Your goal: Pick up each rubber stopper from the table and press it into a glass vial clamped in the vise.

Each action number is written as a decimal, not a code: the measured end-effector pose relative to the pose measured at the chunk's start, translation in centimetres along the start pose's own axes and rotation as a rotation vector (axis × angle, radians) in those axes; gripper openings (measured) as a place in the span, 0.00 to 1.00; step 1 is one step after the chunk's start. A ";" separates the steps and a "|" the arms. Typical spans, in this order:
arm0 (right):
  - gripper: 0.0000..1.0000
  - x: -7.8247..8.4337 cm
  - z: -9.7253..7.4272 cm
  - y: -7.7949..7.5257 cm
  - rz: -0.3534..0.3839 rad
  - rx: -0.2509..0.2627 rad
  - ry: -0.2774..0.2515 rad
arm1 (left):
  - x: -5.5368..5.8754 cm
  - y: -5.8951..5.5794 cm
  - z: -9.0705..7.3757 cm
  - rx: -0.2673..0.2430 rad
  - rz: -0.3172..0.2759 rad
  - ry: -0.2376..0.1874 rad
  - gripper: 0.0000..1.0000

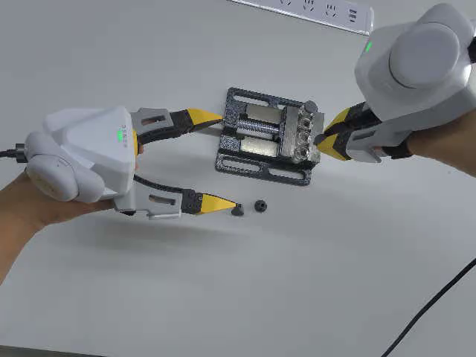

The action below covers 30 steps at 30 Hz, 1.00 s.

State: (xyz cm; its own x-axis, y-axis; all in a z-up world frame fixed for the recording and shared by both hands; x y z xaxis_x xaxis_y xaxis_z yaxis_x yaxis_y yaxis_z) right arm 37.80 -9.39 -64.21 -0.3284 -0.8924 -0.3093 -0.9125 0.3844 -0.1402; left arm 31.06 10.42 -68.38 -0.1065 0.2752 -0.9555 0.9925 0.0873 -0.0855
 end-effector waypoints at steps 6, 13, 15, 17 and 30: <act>0.11 -0.1 0.9 -0.8 0.012 -0.004 0.006 | 0.0 0.6 -0.1 -0.003 0.000 -0.002 0.63; 0.11 -0.5 1.6 -1.4 0.021 -0.004 0.013 | 0.0 1.1 0.1 -0.002 0.001 -0.007 0.63; 0.10 -0.6 1.7 -1.5 0.023 -0.002 0.014 | 0.0 1.3 0.1 -0.001 0.002 -0.009 0.63; 0.10 -0.6 2.0 -1.7 0.027 -0.004 0.015 | 0.0 1.4 0.1 -0.001 0.002 -0.010 0.63; 0.10 -0.5 3.4 -2.4 0.040 -0.016 0.028 | 0.3 1.8 0.2 0.001 -0.005 -0.008 0.63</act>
Point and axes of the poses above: the centre of the closed fingertips' face, and the gripper's own axes: z roughly forward along the fingers, y roughly to its left, x roughly out of its underside, the point moved 8 cm from there along -z, roughly backward along the fingers, and after that the axes turned 13 degrees about x, right-handed, at the moved point
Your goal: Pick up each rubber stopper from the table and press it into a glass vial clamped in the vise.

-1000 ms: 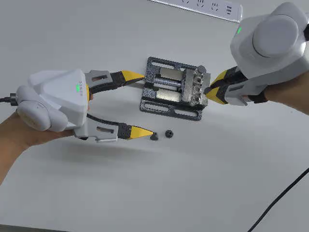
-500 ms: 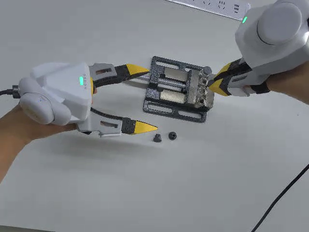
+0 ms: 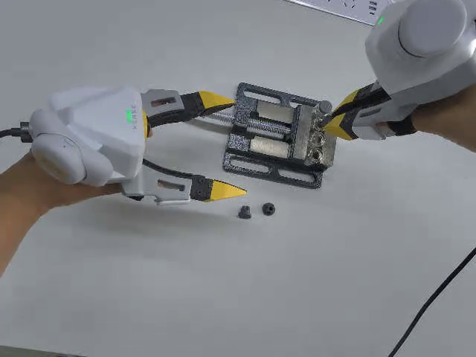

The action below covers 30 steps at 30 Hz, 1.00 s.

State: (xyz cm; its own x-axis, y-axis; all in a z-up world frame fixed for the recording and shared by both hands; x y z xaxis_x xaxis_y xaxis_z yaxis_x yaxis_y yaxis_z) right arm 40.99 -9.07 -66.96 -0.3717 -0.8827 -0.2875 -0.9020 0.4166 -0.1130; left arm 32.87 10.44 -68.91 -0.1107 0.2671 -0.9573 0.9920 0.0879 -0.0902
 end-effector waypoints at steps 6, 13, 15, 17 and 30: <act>0.10 0.0 0.4 -0.1 0.002 -0.002 0.001 | 0.0 0.1 0.0 -0.003 -0.002 -0.002 0.62; 0.10 -0.1 0.6 -0.2 0.008 -0.007 0.002 | 0.2 0.1 -0.1 -0.004 -0.004 -0.002 0.62; 0.10 0.0 0.7 -0.2 0.007 -0.006 0.003 | 0.2 0.1 0.0 -0.002 -0.005 -0.001 0.62; 0.10 0.1 0.7 -0.3 0.008 -0.006 0.003 | 0.3 0.0 0.1 -0.001 -0.006 -0.002 0.62; 0.11 0.1 0.8 -0.3 0.010 -0.007 0.003 | 0.4 0.0 0.1 -0.001 -0.006 -0.003 0.62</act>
Point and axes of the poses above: the centre of the closed fingertips' face, and the gripper's own axes: z roughly forward along the fingers, y roughly to its left, x roughly out of its underside, the point moved 8 cm from there along -z, roughly backward along the fingers, and after that the axes turned 13 degrees about x, right-handed, at the moved point
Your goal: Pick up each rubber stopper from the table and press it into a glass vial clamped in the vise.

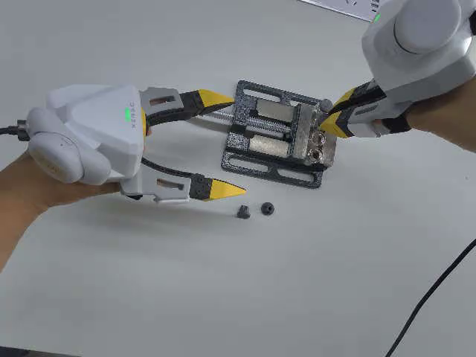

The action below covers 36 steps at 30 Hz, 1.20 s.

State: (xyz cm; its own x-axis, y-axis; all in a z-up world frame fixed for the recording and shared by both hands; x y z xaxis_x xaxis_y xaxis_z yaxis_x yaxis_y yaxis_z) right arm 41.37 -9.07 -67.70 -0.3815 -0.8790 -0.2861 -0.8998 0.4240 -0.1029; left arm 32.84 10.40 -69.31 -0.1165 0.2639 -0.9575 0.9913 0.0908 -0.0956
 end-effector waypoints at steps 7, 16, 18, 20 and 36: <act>0.11 0.0 -0.1 0.1 -0.037 -0.005 -0.008 | 0.0 0.0 0.0 0.001 -0.001 0.002 0.62; 0.21 0.5 -0.2 0.0 -0.062 0.004 0.000 | -0.1 0.0 0.1 0.004 0.000 0.002 0.62; 0.20 0.3 -0.6 0.0 -0.064 0.008 -0.009 | -0.2 0.0 0.1 0.005 0.000 0.002 0.62; 0.18 0.2 -0.9 0.0 -0.070 0.012 -0.015 | -0.2 0.0 0.2 0.006 0.002 0.003 0.62; 0.09 -0.3 -1.1 0.4 -0.131 0.026 -0.045 | -0.5 -0.2 0.3 0.003 0.006 0.005 0.62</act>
Point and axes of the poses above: the centre of the closed fingertips' face, and the gripper's own axes: z roughly forward along the fingers, y roughly to its left, x roughly out of its underside, the point moved 8 cm from there along -z, roughly backward along the fingers, and after that the axes turned 13 degrees about x, right-handed, at the moved point
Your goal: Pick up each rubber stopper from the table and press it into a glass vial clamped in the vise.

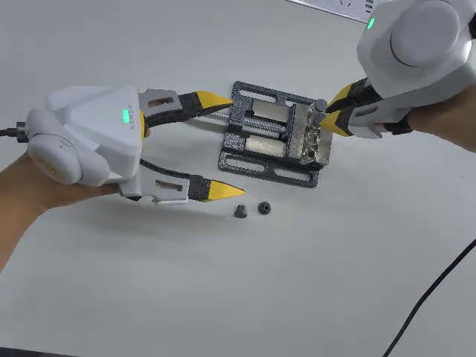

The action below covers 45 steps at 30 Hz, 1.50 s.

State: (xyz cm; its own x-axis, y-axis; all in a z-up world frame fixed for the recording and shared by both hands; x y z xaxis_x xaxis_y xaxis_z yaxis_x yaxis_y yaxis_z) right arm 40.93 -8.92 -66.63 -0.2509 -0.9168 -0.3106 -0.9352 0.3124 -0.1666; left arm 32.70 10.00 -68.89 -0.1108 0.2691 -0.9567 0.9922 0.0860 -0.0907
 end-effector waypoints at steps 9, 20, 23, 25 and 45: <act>0.07 -0.1 0.3 0.0 -0.029 0.007 -0.003 | 0.1 -0.1 0.0 -0.002 -0.002 -0.001 0.62; 0.06 0.0 0.6 0.0 -0.047 0.008 0.003 | 0.2 -0.1 -0.1 -0.005 -0.005 0.000 0.62; 0.06 0.0 0.5 0.0 -0.052 0.007 0.005 | 0.1 -0.1 -0.1 -0.006 -0.004 -0.002 0.62; 0.06 0.0 0.6 0.1 -0.055 0.007 0.006 | 0.1 -0.1 0.0 -0.005 -0.004 -0.002 0.62; 0.06 -0.3 0.5 0.8 -0.148 0.039 0.017 | 0.1 -0.1 -0.1 -0.010 -0.003 0.003 0.62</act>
State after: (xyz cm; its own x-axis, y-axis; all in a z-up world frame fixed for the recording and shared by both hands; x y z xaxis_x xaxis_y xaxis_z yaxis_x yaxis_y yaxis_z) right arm 40.40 -8.24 -67.11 -0.1160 -0.9575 -0.2640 -0.9521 0.1829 -0.2452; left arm 32.59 10.14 -68.97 -0.1136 0.2721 -0.9555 0.9913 0.0959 -0.0905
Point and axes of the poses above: the centre of the closed fingertips' face, and the gripper's own axes: z roughly forward along the fingers, y roughly to its left, x roughly out of its underside, the point moved 8 cm from there along -z, roughly backward along the fingers, and after that the axes turned 13 degrees about x, right-handed, at the moved point
